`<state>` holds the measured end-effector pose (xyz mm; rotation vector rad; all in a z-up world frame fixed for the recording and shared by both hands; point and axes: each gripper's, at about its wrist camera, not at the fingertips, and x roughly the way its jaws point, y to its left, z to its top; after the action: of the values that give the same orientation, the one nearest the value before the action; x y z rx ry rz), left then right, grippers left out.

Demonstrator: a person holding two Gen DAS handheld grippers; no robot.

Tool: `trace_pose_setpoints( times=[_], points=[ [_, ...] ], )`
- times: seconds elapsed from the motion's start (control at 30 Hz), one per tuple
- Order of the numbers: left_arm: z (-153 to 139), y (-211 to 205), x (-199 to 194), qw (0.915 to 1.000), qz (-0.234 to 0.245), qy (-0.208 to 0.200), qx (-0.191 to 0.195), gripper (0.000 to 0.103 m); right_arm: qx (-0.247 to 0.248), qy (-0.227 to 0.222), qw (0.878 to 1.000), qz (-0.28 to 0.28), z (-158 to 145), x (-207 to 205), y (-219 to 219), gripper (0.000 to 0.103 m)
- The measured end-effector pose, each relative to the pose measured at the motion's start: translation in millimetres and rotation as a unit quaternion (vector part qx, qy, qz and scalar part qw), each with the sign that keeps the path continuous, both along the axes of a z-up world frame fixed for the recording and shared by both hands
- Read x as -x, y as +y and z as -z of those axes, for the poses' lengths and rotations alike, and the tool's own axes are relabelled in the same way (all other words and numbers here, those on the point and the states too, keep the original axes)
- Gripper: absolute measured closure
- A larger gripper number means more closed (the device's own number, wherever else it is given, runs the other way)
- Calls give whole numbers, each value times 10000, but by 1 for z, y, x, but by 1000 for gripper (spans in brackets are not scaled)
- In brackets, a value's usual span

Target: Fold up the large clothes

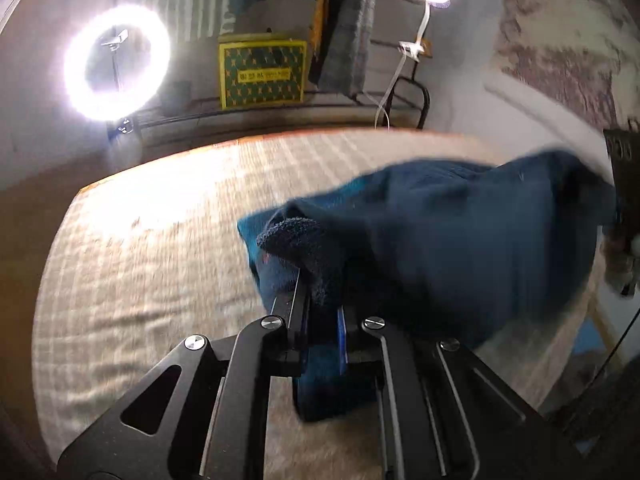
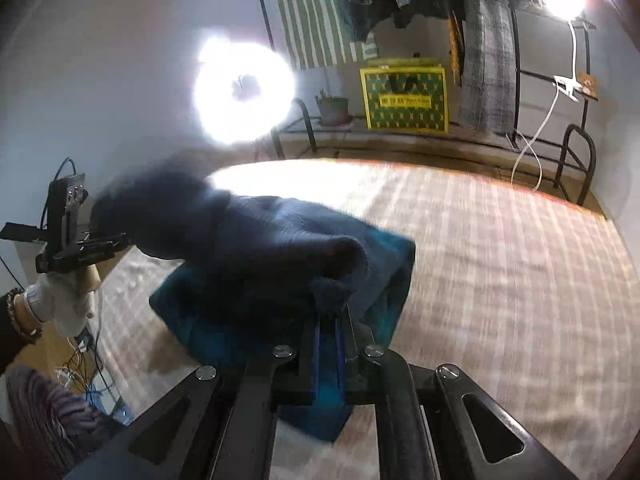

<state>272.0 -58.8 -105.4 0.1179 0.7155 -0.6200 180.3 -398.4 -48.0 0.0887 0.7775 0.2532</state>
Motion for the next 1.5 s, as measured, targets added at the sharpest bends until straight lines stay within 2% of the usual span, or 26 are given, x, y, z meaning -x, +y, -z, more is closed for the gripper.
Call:
trace_pose_setpoints(
  times=[0.17,0.3,0.37,0.4,0.47,0.5,0.53,0.57,0.6,0.63,0.67,0.77,0.87,0.9,0.93,1.0,1.03,1.07,1.1,1.13,1.17,1.23,1.33,1.37,1.43,1.5],
  points=[
    [18,2,32,9980,216,58,-591,92,523,256,9983,-34,19,20,11,98],
    [18,24,50,9977,202,150,-627,91,809,437,9958,35,24,41,12,86],
    [10,42,54,9984,124,219,-510,91,721,413,9964,184,19,58,4,81],
    [7,51,54,9987,45,262,-443,89,529,398,9976,226,15,65,-1,81],
    [-4,71,48,9983,-174,562,20,81,-4,298,9991,311,6,80,-9,69],
    [-11,81,42,9954,-358,782,412,69,-264,226,9988,341,2,85,-13,66],
    [-15,87,37,9918,-477,950,710,55,-521,173,9977,393,-1,88,-15,54],
    [-18,96,29,9804,-643,1329,1303,50,-773,184,9958,462,-1,87,-17,39],
    [-19,99,23,9719,-706,1560,1613,45,-949,200,9939,526,0,85,-17,34],
    [-17,102,15,9555,-800,1947,2068,43,-1212,232,9900,677,3,81,-19,33],
    [-14,102,10,9434,-870,2203,2322,42,-1423,271,9865,765,6,77,-21,33],
    [-4,98,-2,9165,-1223,2611,2775,42,-2051,384,9706,1202,17,60,-32,31],
    [19,91,-9,8921,-1462,3052,2993,42,-2834,692,9456,1439,35,43,-43,28],
    [25,87,-11,8867,-1460,3150,3052,42,-2975,772,9398,1495,41,39,-45,28],
    [34,82,-11,8777,-1412,3294,3182,42,-3087,839,9352,1519,46,35,-44,28],
    [44,78,-11,8707,-1396,3403,3265,42,-3188,909,9320,1463,52,27,-41,30],
    [48,75,-11,8695,-1402,3446,3249,46,-3213,915,9318,1419,55,24,-39,32],
    [49,69,-14,8735,-1346,3484,3121,53,-3229,915,9319,1375,56,22,-38,40],
    [49,65,-15,8790,-1316,3453,3014,78,-3238,921,9324,1312,57,18,-35,49],
    [45,62,-16,8880,-1283,3352,2875,87,-3253,936,9324,1266,59,16,-34,81],
    [38,60,-16,8968,-1237,3181,2817,87,-3260,952,9326,1222,60,13,-31,100],
    [25,61,-15,9025,-1168,2977,2886,90,-3173,814,9347,1379,53,18,-27,102],
    [-7,72,-12,9115,-946,2560,3078,90,-3665,488,9218,1163,23,38,-17,103],
    [-12,77,-11,9132,-941,2470,3102,90,-3697,367,9224,1053,13,46,-12,103],
    [-3,85,-13,9132,-1062,2536,3007,90,-3399,187,9358,917,-1,57,-3,103],
    [20,84,-17,9132,-1188,2773,2740,90,-3113,377,9435,1069,13,58,0,103]
  ],
)
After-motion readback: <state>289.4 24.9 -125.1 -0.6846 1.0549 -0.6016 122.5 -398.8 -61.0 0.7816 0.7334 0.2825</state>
